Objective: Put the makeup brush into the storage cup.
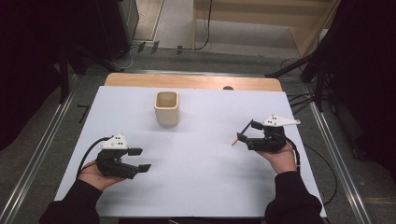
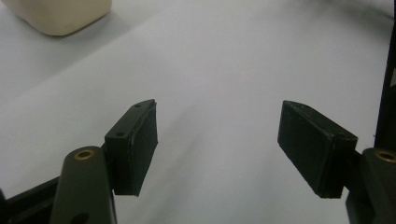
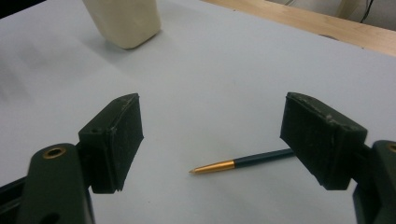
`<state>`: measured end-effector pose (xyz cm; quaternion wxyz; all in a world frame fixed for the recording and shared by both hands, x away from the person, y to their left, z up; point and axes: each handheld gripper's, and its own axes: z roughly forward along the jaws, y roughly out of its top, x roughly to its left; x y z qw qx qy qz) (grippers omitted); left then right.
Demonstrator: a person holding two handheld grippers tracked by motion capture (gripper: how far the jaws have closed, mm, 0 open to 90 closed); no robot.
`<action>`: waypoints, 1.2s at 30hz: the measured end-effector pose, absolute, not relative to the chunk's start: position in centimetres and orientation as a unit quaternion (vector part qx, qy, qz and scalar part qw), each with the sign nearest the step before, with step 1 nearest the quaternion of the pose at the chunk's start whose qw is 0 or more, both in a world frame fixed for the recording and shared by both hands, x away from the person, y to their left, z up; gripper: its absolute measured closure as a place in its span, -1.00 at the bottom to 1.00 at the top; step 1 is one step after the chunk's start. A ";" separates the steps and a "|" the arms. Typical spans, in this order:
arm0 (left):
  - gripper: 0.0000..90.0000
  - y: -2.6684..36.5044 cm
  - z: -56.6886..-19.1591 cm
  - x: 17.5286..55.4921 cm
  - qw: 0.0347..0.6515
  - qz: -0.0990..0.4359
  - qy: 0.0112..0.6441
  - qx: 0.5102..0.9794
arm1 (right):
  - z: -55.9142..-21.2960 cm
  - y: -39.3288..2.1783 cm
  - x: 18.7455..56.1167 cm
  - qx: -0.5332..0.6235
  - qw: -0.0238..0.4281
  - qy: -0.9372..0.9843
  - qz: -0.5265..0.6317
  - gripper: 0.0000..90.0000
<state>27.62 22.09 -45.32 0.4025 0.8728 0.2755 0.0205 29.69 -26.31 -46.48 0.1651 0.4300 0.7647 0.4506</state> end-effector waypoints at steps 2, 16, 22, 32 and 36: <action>-0.35 22.1 -45.3 27.6 0.402 0.021 0.275 0.873 | -46.5 -26.3 29.8 0.432 0.166 0.763 0.451 -0.51; -0.35 22.2 -45.3 27.6 0.399 0.024 0.275 0.874 | -46.5 -25.6 31.9 0.430 0.178 0.764 0.447 -0.50; -0.35 22.2 -45.3 27.6 0.399 0.024 0.277 0.874 | -46.2 -25.4 32.9 0.429 0.180 0.766 0.443 -0.50; -0.35 22.2 -45.3 27.6 0.399 0.024 0.277 0.874 | -45.9 -25.5 34.5 0.439 0.163 0.777 0.421 -0.50; -0.35 22.2 -45.3 27.7 0.399 0.024 0.277 0.874 | -46.0 -25.2 34.9 0.427 0.153 0.803 0.387 -0.50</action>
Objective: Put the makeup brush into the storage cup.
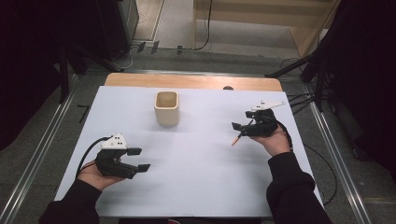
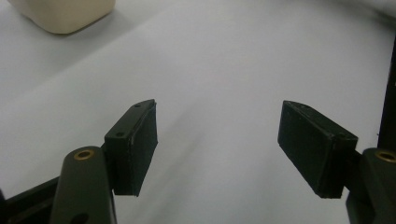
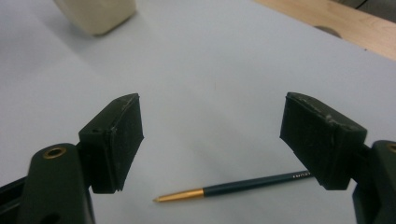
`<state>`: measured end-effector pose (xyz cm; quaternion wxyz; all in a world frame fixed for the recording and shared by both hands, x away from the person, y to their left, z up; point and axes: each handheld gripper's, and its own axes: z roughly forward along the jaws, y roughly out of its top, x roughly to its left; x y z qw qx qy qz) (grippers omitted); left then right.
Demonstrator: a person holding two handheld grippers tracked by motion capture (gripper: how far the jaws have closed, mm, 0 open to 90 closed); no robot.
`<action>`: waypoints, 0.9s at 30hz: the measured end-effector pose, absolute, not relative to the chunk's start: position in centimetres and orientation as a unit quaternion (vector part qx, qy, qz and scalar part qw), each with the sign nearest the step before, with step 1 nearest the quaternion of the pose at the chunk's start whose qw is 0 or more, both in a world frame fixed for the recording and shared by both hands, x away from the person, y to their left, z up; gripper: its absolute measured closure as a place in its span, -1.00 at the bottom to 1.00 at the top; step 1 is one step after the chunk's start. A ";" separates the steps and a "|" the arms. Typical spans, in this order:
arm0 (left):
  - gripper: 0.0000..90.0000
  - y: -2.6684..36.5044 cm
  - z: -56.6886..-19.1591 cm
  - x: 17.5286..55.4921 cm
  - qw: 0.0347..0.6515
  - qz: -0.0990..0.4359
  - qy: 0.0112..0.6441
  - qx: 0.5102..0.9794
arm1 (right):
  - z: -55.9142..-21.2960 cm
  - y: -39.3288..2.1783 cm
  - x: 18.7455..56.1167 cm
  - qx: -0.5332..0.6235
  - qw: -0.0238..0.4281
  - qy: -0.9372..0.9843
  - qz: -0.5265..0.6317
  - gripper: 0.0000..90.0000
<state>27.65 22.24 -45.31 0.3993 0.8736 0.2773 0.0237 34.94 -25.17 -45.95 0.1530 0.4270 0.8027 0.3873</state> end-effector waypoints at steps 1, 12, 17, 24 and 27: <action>-0.35 22.2 -45.3 27.6 0.399 0.024 0.277 0.874 | -46.0 -25.1 35.0 0.426 0.149 0.808 0.380 -0.50; -0.36 22.2 -45.3 27.6 0.397 0.025 0.276 0.875 | -45.3 -25.4 36.1 0.408 0.104 0.843 0.336 -0.50; -0.36 22.3 -45.3 27.6 0.398 0.026 0.277 0.874 | -45.2 -25.2 36.8 0.399 0.082 0.865 0.294 -0.50; -0.36 22.2 -45.2 27.6 0.397 0.025 0.276 0.875 | -44.9 -24.6 37.3 0.382 0.073 0.880 0.271 -0.50; -0.36 22.3 -45.2 27.6 0.397 0.026 0.276 0.875 | -44.8 -24.4 37.8 0.352 0.068 0.899 0.252 -0.49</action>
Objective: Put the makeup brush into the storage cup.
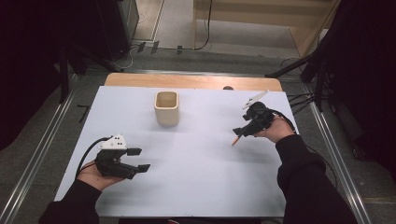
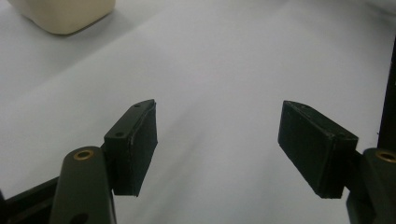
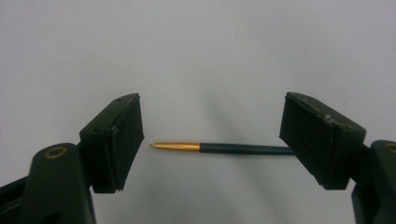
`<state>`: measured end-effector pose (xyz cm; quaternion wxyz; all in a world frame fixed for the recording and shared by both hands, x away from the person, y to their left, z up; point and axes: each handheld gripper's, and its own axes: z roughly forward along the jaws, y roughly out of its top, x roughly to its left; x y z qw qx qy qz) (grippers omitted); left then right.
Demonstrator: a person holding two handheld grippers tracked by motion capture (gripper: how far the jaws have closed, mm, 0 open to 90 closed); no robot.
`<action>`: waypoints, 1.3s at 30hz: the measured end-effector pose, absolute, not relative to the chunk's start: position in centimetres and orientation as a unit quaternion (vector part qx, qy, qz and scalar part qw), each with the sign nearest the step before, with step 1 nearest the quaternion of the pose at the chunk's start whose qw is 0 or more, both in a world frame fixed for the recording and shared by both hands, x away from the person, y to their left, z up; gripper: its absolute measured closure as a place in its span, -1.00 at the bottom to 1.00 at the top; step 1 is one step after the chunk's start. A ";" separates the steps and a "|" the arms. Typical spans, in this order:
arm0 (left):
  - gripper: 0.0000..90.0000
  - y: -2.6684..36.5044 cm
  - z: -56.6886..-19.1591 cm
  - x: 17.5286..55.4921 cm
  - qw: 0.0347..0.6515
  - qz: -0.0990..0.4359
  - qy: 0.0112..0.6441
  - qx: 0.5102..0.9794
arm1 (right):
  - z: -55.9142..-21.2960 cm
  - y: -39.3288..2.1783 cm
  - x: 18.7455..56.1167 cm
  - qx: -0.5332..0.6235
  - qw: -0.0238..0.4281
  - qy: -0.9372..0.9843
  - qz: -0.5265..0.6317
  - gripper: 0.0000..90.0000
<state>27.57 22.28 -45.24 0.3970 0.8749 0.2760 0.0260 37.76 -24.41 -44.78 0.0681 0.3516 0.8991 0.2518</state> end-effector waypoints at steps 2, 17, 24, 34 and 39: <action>-0.36 22.3 -45.3 27.6 0.398 0.026 0.277 0.874 | -44.7 -24.4 37.9 0.344 0.067 0.903 0.248 -0.49; -0.36 22.3 -45.3 27.6 0.398 0.024 0.275 0.875 | -44.7 -24.6 39.6 0.216 0.060 0.950 0.215 -0.42; -0.36 22.2 -45.3 27.6 0.397 0.023 0.272 0.876 | -45.1 -25.1 40.0 0.172 0.062 0.959 0.215 -0.25; -0.36 22.2 -45.4 27.6 0.396 0.023 0.273 0.876 | -45.6 -25.1 39.8 0.111 0.069 0.971 0.199 -0.26; -0.36 22.3 -45.4 27.6 0.396 0.023 0.274 0.876 | -45.4 -24.9 40.1 0.096 0.061 0.974 0.195 -0.24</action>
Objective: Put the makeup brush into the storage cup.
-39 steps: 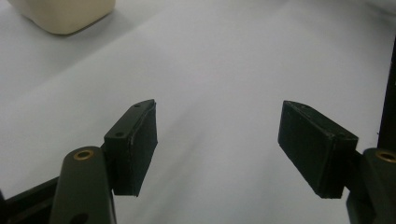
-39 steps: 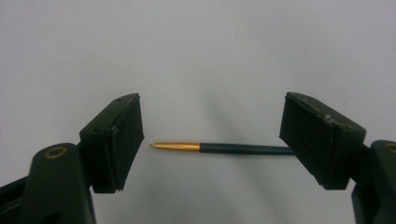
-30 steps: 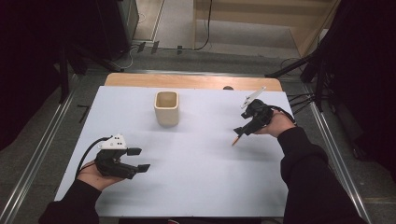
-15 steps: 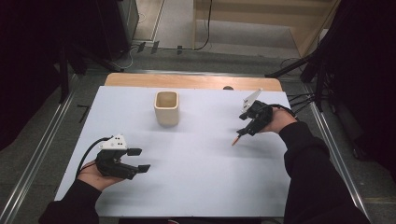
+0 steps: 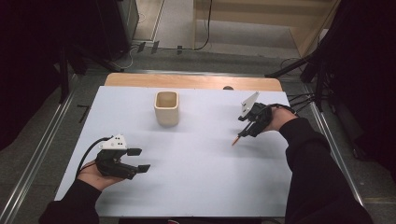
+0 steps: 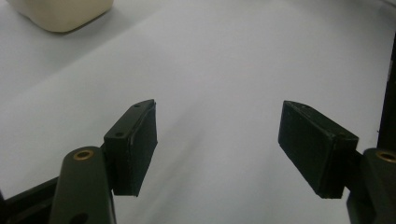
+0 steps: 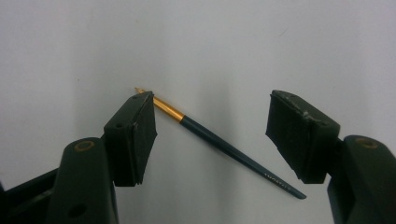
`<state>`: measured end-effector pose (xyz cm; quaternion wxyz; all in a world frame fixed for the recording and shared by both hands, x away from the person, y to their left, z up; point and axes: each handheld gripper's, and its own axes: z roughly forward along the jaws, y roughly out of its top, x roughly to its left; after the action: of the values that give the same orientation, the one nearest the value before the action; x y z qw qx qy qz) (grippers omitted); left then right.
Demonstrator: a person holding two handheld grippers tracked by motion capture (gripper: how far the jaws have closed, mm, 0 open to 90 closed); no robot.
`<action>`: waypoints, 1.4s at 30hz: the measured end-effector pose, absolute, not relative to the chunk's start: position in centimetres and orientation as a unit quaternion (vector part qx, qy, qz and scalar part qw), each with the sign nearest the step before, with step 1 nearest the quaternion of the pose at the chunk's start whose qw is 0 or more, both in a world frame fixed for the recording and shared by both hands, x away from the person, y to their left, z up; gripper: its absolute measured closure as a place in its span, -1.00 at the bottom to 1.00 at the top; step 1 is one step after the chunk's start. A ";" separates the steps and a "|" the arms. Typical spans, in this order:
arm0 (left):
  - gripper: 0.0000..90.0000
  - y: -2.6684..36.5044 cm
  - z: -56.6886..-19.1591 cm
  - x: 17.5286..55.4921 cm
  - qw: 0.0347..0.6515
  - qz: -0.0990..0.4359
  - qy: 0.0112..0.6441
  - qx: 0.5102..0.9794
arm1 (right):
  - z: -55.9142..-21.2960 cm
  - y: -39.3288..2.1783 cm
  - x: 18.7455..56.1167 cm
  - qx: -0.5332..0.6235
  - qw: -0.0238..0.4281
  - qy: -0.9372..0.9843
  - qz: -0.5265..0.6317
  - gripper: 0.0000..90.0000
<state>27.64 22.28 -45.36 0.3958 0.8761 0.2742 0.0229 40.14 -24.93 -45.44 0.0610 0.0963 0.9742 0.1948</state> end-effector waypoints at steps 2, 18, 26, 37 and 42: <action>-0.36 22.3 -45.4 27.7 0.396 0.023 0.275 0.876 | -45.6 -24.8 40.2 0.083 0.066 0.977 0.182 -0.24; -0.36 22.4 -45.5 27.8 0.393 0.019 0.275 0.877 | -46.2 -23.9 40.9 -0.016 0.047 0.988 0.147 -0.23; -0.36 22.4 -45.6 28.0 0.389 0.020 0.280 0.878 | -46.7 -23.9 41.2 -0.052 0.026 0.991 0.122 -0.28; -0.37 22.4 -45.8 28.0 0.384 0.020 0.281 0.879 | -47.1 -23.5 41.6 -0.109 0.034 0.987 0.113 -0.08; -0.37 22.4 -45.8 28.0 0.386 0.019 0.281 0.878 | -47.7 -23.6 41.7 -0.121 0.037 0.987 0.099 -0.01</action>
<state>28.00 22.44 -45.76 0.3862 0.8782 0.2814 0.0192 41.73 -23.59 -47.67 0.0366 -0.1214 0.9870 0.0986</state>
